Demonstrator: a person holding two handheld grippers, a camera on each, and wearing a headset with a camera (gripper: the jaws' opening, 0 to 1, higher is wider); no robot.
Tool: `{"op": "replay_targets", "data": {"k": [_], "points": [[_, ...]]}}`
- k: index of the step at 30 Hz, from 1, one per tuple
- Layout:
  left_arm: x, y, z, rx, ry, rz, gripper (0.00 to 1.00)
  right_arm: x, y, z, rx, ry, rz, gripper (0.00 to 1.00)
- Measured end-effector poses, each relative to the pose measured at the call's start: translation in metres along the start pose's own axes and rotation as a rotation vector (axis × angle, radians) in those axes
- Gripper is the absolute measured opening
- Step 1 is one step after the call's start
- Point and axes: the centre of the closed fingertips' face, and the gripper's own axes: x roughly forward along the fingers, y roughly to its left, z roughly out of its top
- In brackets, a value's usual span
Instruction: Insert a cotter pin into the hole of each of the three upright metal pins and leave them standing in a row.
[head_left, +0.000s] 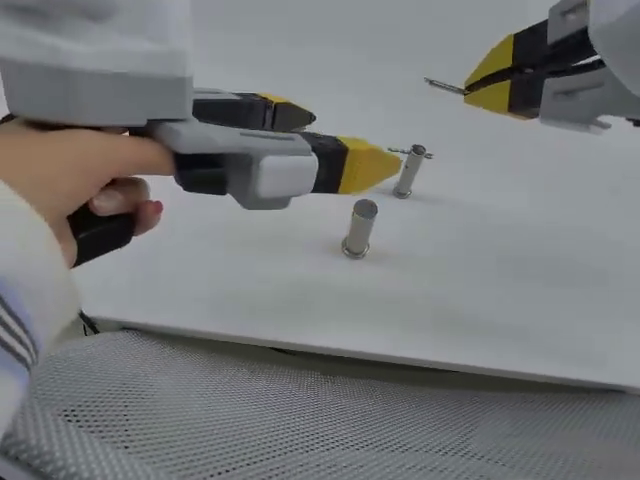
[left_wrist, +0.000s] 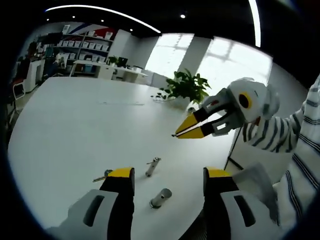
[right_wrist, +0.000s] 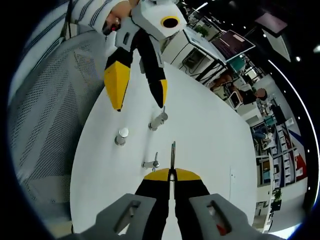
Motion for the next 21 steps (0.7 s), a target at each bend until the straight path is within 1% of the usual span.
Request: {"op": "replay_targets", "data": {"k": [2, 6, 8, 9, 11, 14, 16, 18, 21], "points": [[0.002, -0.003, 0.001, -0.011, 0.002, -0.017, 0.43, -0.001, 0.006, 0.007, -0.013, -0.009, -0.002, 0.00], [0.006, -0.006, 0.003, -0.016, -0.004, -0.028, 0.39, 0.001, 0.011, 0.016, -0.018, -0.035, 0.001, 0.00], [0.008, -0.010, 0.004, -0.025, -0.013, -0.049, 0.32, 0.003, 0.012, 0.019, -0.015, -0.050, 0.006, 0.00], [0.008, -0.012, 0.005, -0.032, -0.018, -0.056, 0.29, 0.005, 0.008, 0.016, -0.014, -0.055, 0.007, 0.00], [0.008, -0.015, 0.007, -0.057, -0.031, -0.071, 0.24, 0.006, 0.003, 0.013, -0.013, -0.061, 0.005, 0.00], [0.008, -0.015, 0.007, -0.061, -0.035, -0.073, 0.17, 0.007, 0.001, 0.015, 0.012, -0.084, 0.003, 0.00], [0.007, -0.017, 0.006, -0.066, -0.036, -0.081, 0.11, 0.008, -0.001, 0.015, -0.002, -0.089, 0.001, 0.00], [0.006, -0.017, 0.007, -0.068, -0.041, -0.084, 0.09, 0.009, -0.002, 0.015, -0.008, -0.088, -0.001, 0.00], [0.006, -0.015, 0.005, -0.078, -0.038, -0.078, 0.09, 0.008, -0.003, 0.018, -0.005, -0.098, -0.002, 0.00]]}}
